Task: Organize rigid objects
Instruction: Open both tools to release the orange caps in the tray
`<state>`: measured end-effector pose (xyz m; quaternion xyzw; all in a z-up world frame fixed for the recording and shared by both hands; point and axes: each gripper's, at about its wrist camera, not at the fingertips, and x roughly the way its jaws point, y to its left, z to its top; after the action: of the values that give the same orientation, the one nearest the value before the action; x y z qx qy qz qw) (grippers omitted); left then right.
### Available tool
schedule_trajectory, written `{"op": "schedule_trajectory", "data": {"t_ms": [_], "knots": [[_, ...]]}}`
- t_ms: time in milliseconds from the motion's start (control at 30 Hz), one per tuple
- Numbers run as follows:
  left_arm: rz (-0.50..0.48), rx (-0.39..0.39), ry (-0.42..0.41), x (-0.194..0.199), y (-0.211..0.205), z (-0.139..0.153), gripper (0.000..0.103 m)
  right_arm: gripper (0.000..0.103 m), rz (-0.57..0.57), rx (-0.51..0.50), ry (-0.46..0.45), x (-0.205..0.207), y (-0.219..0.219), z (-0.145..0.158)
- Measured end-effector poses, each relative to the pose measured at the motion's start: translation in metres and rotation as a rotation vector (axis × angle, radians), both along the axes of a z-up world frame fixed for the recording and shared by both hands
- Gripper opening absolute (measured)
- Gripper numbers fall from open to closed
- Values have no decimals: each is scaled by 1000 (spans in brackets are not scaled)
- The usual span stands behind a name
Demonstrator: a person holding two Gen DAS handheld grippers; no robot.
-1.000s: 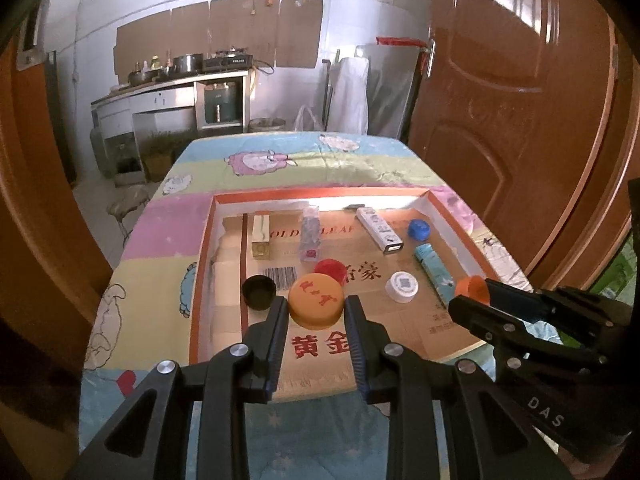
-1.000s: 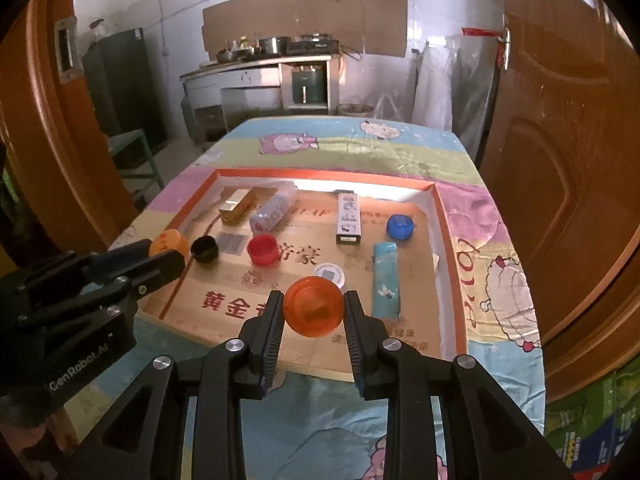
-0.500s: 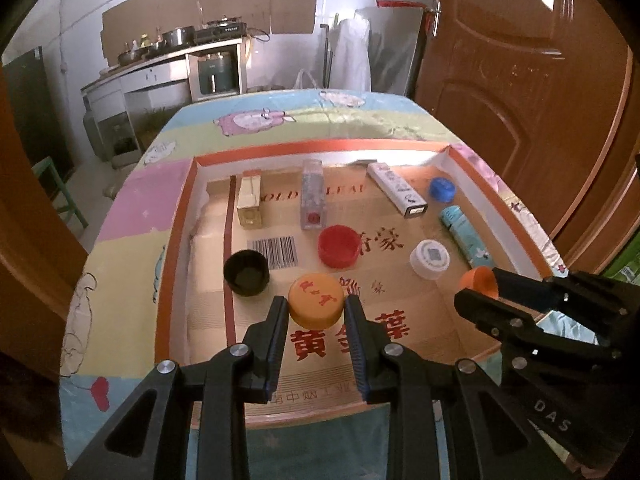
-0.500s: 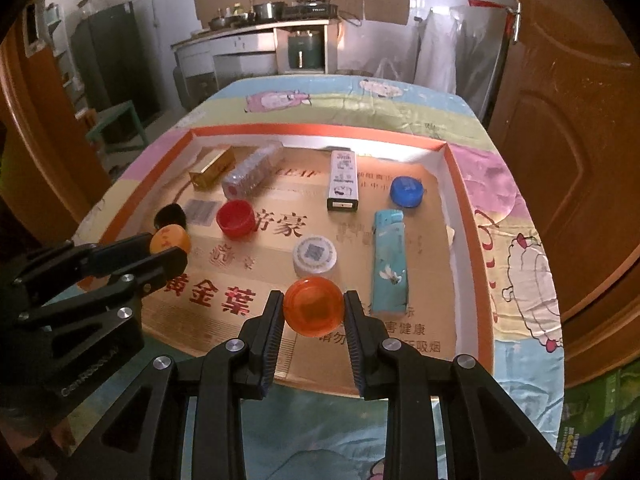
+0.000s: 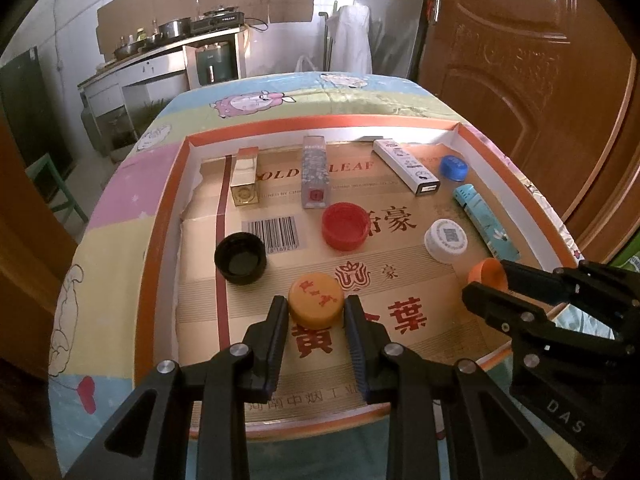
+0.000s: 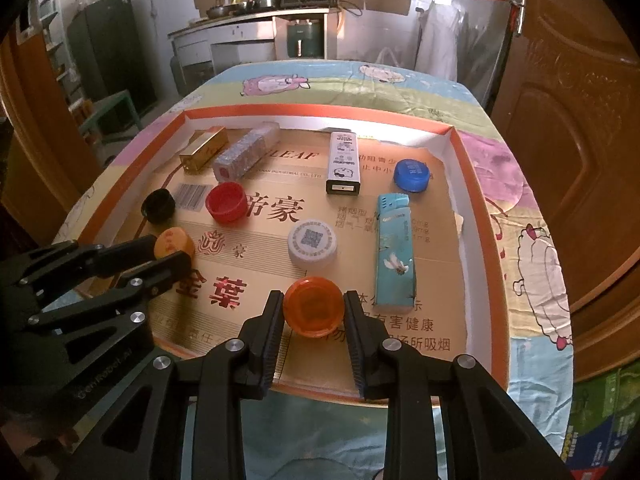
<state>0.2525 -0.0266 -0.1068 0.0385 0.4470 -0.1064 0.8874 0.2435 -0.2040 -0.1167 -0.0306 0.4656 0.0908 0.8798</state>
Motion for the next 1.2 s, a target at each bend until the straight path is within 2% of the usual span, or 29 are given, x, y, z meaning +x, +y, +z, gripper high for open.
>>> {"op": "schedule_trajectory", "data": {"t_ms": [267,433,767,1067,1200], "knots": [[2,-6,-15,-4,2,0,30,31,-6,28,-5,-1,-3,-1],[8,-27,-17,-6,5,1,39,32,-4,36,-15,-6,-5,0],[20,-64,-34,-13,12,5,45,33,-27,48,-46,-16,-8,4],[49,-126,-136,-38,21,30,45,33,-70,80,-131,-34,-12,20],[54,-138,-155,-54,20,35,45,33,-99,92,-156,-48,-12,23]]}}
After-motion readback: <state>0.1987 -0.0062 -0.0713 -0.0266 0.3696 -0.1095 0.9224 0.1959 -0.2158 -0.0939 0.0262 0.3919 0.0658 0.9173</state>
